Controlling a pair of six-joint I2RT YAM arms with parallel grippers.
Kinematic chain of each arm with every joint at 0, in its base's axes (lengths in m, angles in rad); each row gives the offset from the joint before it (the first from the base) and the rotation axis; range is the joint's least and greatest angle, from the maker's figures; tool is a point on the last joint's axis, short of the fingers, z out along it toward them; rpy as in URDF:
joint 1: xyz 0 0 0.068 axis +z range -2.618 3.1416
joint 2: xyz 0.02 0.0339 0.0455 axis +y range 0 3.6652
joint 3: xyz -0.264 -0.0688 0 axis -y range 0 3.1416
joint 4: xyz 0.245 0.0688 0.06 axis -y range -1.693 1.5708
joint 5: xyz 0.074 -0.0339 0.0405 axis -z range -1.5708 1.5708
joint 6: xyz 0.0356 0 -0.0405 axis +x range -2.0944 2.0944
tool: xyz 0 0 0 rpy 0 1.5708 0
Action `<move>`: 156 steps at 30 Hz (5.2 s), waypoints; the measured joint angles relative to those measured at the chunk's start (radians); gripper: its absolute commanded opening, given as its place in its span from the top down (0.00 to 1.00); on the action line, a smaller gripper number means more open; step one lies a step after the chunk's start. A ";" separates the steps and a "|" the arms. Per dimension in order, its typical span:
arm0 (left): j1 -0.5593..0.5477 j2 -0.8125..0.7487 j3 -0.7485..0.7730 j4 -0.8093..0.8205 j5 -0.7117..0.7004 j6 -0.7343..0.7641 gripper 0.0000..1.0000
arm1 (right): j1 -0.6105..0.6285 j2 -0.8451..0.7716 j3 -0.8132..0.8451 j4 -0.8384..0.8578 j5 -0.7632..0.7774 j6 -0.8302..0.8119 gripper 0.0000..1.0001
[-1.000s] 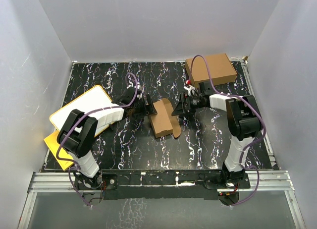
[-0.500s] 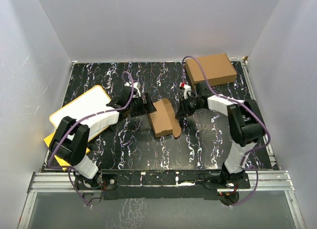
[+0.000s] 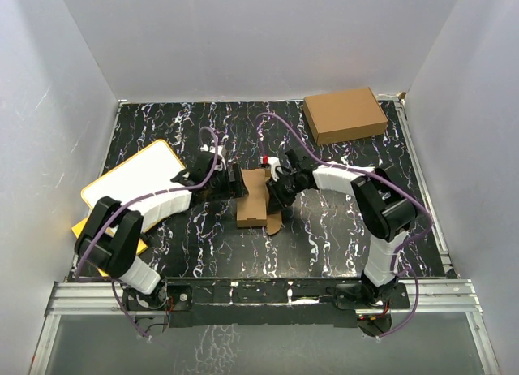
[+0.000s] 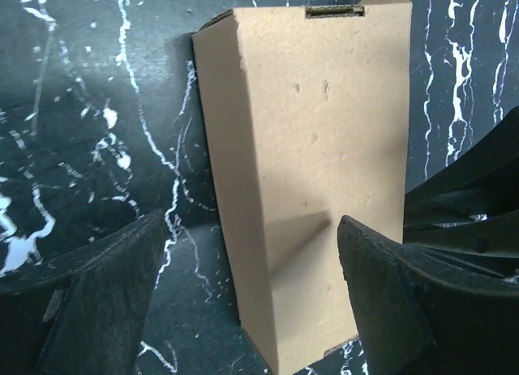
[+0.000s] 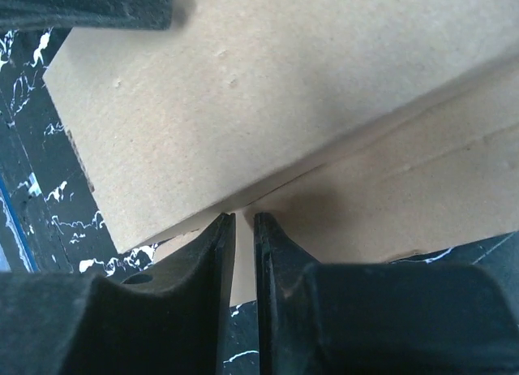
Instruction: Fold the paper box
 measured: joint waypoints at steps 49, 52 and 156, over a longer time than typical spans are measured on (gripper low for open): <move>0.005 -0.158 -0.293 0.302 0.033 -0.006 0.11 | 0.160 -0.381 -0.468 0.277 0.060 -1.067 0.54; 0.005 -0.155 -0.293 0.303 0.033 -0.005 0.12 | 0.160 -0.381 -0.468 0.286 0.069 -1.055 0.60; 0.019 -0.066 -0.171 0.206 0.041 0.023 0.14 | 0.182 -0.170 -0.069 -0.056 0.101 -0.467 0.61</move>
